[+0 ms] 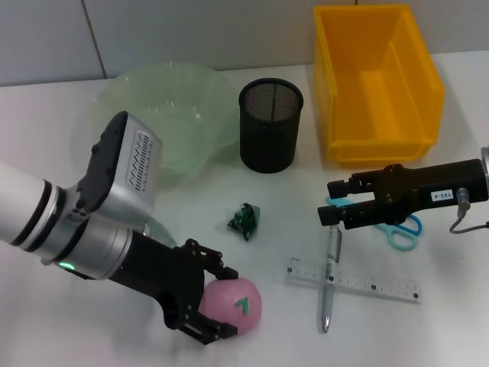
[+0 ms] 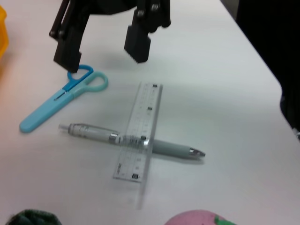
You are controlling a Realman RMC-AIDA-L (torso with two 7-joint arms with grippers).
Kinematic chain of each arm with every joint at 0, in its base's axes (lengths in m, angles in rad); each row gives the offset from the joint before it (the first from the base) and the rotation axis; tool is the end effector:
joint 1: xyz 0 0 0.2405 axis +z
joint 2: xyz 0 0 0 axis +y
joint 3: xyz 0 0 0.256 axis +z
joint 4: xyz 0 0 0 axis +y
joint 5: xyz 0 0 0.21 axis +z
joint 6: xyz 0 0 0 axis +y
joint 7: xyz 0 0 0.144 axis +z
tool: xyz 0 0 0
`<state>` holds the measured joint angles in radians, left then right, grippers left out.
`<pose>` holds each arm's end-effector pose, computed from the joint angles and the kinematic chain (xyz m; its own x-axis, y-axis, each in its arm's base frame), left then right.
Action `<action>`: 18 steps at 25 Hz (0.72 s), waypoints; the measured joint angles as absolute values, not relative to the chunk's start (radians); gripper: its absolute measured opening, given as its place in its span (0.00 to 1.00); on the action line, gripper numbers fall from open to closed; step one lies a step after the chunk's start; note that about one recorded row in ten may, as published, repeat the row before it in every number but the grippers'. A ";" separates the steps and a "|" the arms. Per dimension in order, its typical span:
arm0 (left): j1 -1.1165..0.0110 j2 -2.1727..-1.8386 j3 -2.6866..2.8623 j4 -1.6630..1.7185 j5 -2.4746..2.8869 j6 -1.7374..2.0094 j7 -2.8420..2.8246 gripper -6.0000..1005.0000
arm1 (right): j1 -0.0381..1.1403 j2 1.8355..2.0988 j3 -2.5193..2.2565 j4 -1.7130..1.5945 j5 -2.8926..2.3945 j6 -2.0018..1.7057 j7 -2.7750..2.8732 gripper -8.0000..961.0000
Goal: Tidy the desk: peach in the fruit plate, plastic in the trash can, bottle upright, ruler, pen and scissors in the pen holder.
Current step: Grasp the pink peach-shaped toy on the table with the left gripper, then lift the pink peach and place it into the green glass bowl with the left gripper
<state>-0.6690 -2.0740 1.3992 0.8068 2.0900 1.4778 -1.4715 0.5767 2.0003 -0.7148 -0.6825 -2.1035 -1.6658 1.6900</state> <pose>-0.1966 0.3233 -0.0729 0.9995 -0.0237 -0.0226 -0.0204 -0.9903 0.1371 0.2608 0.3336 0.0240 0.7365 -0.5579 -0.3825 -0.5960 -0.8027 0.0232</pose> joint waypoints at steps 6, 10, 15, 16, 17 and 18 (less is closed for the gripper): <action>-0.661 -2.074 1.451 0.805 2.084 1.414 -1.475 0.74 | 0.576 2.000 -0.715 -0.683 -2.106 -1.668 1.690 0.78; -0.655 -2.074 1.457 0.806 2.081 1.402 -1.480 0.61 | 0.574 2.000 -0.715 -0.683 -2.106 -1.669 1.690 0.78; -0.638 -2.073 1.452 0.818 2.050 1.405 -1.478 0.52 | 0.572 2.000 -0.715 -0.683 -2.106 -1.669 1.690 0.78; -0.638 -2.072 1.451 0.818 2.047 1.408 -1.479 0.51 | 0.572 2.000 -0.715 -0.683 -2.106 -1.669 1.690 0.78; -0.638 -2.072 1.447 0.821 2.041 1.417 -1.479 0.50 | 0.572 2.000 -0.715 -0.683 -2.106 -1.669 1.690 0.78; -0.638 -2.070 1.441 0.826 2.034 1.426 -1.480 0.49 | 0.572 2.000 -0.715 -0.683 -2.106 -1.669 1.690 0.78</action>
<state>-0.6378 -2.0700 1.4407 0.8262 2.0342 1.4265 -1.4797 0.5721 2.0003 -0.7148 -0.6826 -2.1063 -1.6687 1.6905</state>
